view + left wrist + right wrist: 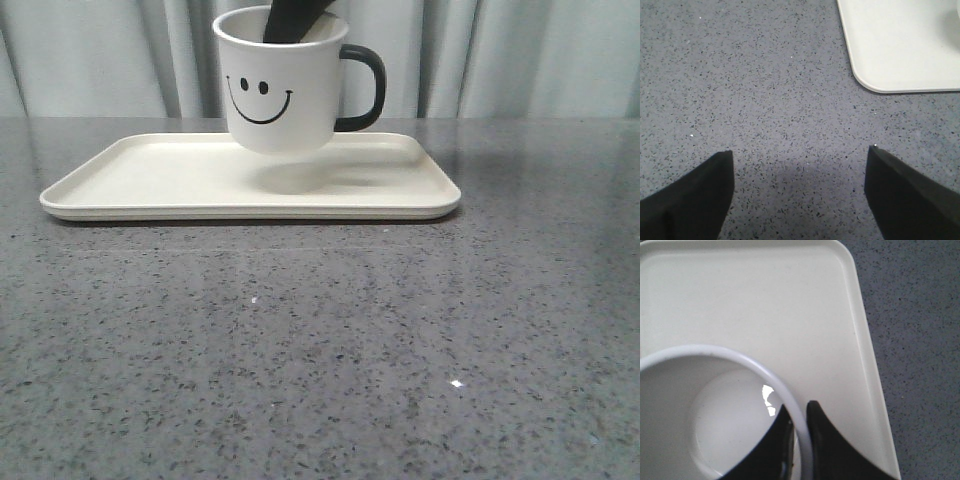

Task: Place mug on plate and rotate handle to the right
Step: 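Rotate the held mug so the smiley faces the robot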

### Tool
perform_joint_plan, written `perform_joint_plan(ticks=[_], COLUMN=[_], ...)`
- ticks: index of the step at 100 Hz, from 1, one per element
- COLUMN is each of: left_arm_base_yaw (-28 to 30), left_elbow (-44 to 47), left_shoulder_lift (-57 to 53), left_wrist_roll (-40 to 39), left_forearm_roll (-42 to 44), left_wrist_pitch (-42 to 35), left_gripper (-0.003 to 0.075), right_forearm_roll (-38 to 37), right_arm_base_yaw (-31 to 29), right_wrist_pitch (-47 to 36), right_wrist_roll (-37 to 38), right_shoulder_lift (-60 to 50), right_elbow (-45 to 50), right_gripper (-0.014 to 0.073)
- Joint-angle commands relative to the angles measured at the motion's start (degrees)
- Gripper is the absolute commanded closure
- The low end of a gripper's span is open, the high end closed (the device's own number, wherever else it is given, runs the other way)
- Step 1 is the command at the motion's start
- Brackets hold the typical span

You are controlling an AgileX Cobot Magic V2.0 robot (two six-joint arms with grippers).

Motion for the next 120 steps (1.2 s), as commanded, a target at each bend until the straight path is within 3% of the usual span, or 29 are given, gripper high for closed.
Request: perform_joint_plan(ticks=[1, 23, 120], left_arm_base_yaw=[0.2, 0.2, 0.2], left_elbow=[-1.5, -1.5, -1.5], left_shoulder_lift=[0.0, 0.0, 0.0], left_wrist_roll=[0.1, 0.1, 0.1], left_forearm_roll=[0.3, 0.3, 0.3], left_wrist_pitch=[-3.7, -3.7, -3.7], left_gripper=[0.0195, 0.0195, 0.0195], right_forearm_roll=[2.3, 6.3, 6.9], right_arm_base_yaw=[0.0, 0.0, 0.6], right_wrist_pitch=[4.9, 4.9, 5.0], right_wrist_roll=[-1.0, -1.4, -1.5], right_shoulder_lift=[-3.7, -3.5, -3.2], right_elbow=[-1.9, -1.9, 2.3], right_gripper=[0.0657, 0.0657, 0.0657])
